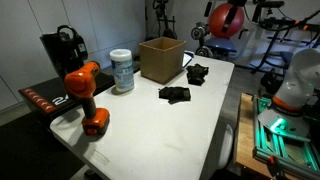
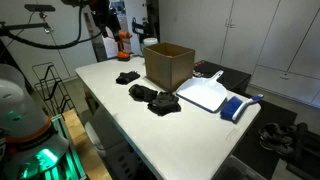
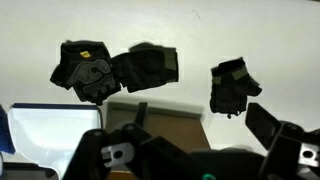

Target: Stack the three gloves

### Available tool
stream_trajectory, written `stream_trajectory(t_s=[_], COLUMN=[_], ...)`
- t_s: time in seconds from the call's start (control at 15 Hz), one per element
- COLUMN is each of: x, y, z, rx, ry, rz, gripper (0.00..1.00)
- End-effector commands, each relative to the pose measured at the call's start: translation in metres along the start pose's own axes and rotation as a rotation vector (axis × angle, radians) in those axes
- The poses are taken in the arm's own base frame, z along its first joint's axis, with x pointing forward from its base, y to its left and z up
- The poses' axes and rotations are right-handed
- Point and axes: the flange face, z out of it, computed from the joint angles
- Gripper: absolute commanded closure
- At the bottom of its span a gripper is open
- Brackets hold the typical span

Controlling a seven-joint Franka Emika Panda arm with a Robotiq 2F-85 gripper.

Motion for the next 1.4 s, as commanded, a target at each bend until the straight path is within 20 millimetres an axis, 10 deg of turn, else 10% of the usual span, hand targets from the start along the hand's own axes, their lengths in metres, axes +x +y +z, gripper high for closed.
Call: stream_trajectory(t_s=[0.0,0.8,1.33], x=[0.0,0.0,0.018], y=[0.0,0.0,0.058], z=[0.0,0.0,0.078], rx=[0.0,0.0,-0.007], ry=[-0.001,-0.001,-0.033], rz=[0.0,0.0,0.167], gripper=[0.0,0.0,0.0])
